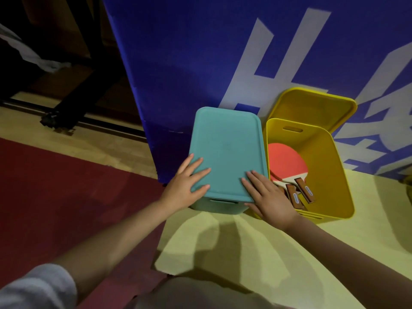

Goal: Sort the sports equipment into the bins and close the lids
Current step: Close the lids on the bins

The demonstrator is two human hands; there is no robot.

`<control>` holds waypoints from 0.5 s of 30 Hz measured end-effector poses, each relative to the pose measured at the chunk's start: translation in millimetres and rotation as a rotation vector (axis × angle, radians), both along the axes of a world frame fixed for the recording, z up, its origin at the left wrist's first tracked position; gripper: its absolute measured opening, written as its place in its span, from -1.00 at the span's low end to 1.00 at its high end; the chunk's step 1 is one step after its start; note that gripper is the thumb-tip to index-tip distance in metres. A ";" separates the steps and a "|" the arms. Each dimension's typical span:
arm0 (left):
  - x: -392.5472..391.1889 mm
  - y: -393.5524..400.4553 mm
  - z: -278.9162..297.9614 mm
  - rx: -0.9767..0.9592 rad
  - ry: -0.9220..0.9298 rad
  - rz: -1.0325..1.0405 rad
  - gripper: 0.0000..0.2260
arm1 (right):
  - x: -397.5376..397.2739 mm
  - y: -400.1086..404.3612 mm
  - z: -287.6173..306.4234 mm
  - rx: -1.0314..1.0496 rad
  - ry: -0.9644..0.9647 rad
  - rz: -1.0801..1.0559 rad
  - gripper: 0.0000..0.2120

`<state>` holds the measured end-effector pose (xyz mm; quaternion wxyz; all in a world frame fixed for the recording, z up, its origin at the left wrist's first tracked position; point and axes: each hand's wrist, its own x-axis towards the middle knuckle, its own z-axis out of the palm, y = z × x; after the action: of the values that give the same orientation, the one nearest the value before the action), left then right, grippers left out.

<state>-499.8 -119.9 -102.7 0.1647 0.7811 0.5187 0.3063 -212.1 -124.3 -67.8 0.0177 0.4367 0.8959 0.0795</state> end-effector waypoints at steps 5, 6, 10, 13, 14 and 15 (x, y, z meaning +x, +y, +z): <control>-1.7 8.3 0.5 -0.018 -0.075 -0.011 -0.60 | -7.0 -3.1 -8.2 0.026 -0.057 -0.055 -0.41; -2.1 9.3 1.2 -0.031 -0.094 -0.009 -0.60 | -7.8 -3.5 -9.0 0.042 -0.051 -0.058 -0.42; -4.7 10.0 2.1 -0.060 -0.140 -0.026 -0.58 | -16.6 -9.5 -12.3 0.126 0.029 -0.085 -0.41; -16.4 16.9 2.9 -0.114 -0.161 -0.011 -0.57 | -34.4 -15.8 -16.0 0.104 0.075 -0.130 -0.33; -19.7 19.5 4.5 -0.133 -0.153 -0.006 -0.58 | -38.0 -17.2 -16.4 0.088 0.091 -0.141 -0.32; -21.2 21.1 6.5 -0.155 -0.136 -0.005 -0.59 | -39.3 -17.8 -16.7 0.072 0.103 -0.149 -0.33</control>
<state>-521.0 -98.8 -96.2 0.2605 0.7445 0.5265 0.3172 -251.4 -142.1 -84.6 -0.0382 0.5059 0.8573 0.0875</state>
